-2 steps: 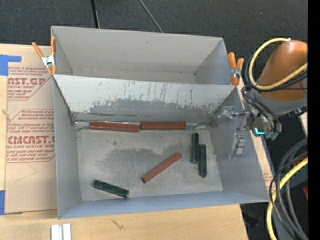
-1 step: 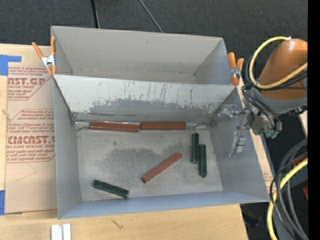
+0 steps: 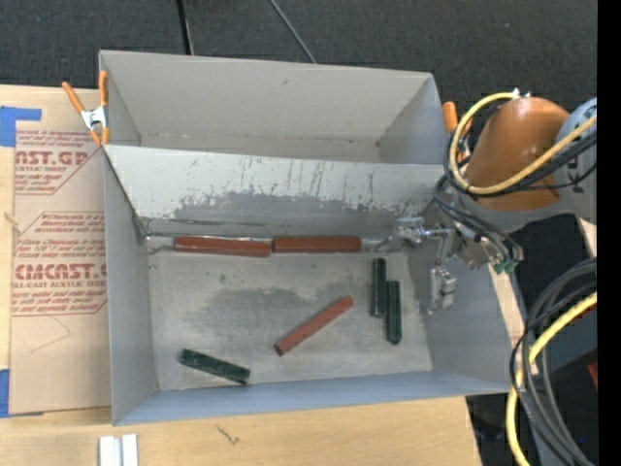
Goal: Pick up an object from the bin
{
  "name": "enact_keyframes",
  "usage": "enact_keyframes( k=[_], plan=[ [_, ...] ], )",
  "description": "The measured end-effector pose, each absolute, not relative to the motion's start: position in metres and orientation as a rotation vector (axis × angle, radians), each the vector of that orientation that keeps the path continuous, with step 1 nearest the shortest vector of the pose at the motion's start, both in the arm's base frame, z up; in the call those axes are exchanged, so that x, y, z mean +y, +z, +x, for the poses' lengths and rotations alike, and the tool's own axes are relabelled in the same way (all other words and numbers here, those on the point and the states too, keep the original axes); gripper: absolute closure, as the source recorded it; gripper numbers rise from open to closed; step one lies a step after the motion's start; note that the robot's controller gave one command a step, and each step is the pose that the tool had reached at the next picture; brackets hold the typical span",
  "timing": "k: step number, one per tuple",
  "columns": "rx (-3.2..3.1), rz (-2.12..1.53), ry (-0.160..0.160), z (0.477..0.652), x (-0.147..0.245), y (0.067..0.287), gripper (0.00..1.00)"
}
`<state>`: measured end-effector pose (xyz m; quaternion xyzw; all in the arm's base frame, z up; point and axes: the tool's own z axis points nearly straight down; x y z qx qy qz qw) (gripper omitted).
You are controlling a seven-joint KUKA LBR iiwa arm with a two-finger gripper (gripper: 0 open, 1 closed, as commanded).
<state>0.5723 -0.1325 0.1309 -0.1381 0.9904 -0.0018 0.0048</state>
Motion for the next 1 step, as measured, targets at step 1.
enact_keyframes(
  k=[1],
  plan=[
    [3.049,-0.763,0.004,0.5738,-0.1236,0.0902,0.0]
  ],
)
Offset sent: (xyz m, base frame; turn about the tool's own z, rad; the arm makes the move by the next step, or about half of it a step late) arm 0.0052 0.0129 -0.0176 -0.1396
